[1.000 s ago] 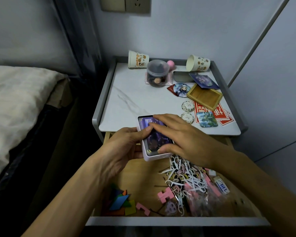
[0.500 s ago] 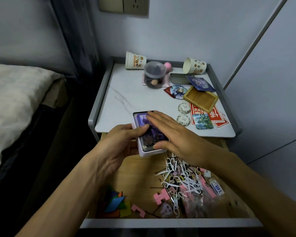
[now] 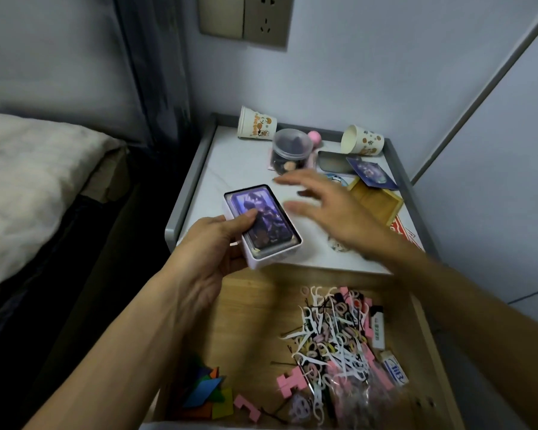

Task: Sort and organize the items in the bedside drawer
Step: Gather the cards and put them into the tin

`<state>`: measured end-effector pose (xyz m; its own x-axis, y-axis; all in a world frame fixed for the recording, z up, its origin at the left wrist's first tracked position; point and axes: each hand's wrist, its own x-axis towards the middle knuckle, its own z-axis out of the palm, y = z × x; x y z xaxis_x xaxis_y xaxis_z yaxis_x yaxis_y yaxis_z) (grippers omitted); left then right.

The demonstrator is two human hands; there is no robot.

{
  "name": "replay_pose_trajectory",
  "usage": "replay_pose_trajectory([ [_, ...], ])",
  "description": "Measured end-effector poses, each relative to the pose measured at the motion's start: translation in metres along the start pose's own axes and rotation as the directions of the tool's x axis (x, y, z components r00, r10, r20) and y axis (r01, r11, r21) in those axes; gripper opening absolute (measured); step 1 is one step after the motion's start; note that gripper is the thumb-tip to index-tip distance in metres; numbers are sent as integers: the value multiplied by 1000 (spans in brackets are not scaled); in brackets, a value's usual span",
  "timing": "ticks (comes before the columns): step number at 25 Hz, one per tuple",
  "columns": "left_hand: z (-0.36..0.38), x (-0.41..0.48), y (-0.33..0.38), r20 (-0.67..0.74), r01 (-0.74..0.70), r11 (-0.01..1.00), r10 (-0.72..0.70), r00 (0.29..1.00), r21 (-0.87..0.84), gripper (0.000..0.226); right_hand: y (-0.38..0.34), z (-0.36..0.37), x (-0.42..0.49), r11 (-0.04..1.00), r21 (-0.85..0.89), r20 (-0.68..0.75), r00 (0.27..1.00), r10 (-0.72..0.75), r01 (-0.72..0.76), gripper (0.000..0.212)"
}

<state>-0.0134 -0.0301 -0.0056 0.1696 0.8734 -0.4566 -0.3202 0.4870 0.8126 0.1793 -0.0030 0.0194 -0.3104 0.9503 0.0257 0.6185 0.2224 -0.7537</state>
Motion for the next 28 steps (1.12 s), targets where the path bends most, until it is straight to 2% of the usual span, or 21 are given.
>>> replay_pose_trajectory([
  [1,-1,4,3,-29,-22,999,21,999,-24,33,15,-11,23,999,-40,-154,988,28,-35,29],
  [2,-1,6,4,-52,-40,998,37,998,-47,33,33,-22,47,981,-157,-280,958,64,-112,19],
  [4,-3,10,5,-76,-57,995,51,996,-86,30,67,-39,90,830,-444,-394,906,158,-338,26],
  [6,-5,13,6,-74,-59,993,51,996,-102,27,92,-42,116,636,-627,-375,890,260,-450,25],
  [8,-7,17,6,-68,-61,992,54,996,-107,26,99,-38,127,513,-739,-321,898,300,-436,18],
  [14,-9,24,8,-63,-66,993,61,996,-93,23,106,-35,135,409,-830,-304,922,239,-380,25],
  [16,-8,23,7,-65,-69,993,63,996,-94,22,104,-37,134,424,-817,-327,920,217,-391,27],
  [18,-6,24,5,-67,-71,994,66,996,-83,21,98,-41,130,484,-752,-390,895,218,-446,28],
  [21,-2,23,1,-58,-69,995,65,996,-71,16,87,-49,116,663,-554,-501,838,217,-503,21],
  [23,4,19,-3,-41,-61,996,59,997,-58,14,70,-57,96,771,-438,-534,824,191,-463,19],
  [26,12,13,-11,-24,-37,998,36,999,-49,15,33,-62,45,864,-329,-557,817,149,-381,23],
  [28,14,11,-19,-14,-17,999,16,1000,-43,18,10,-57,6,932,-161,-557,810,185,-324,23],
])
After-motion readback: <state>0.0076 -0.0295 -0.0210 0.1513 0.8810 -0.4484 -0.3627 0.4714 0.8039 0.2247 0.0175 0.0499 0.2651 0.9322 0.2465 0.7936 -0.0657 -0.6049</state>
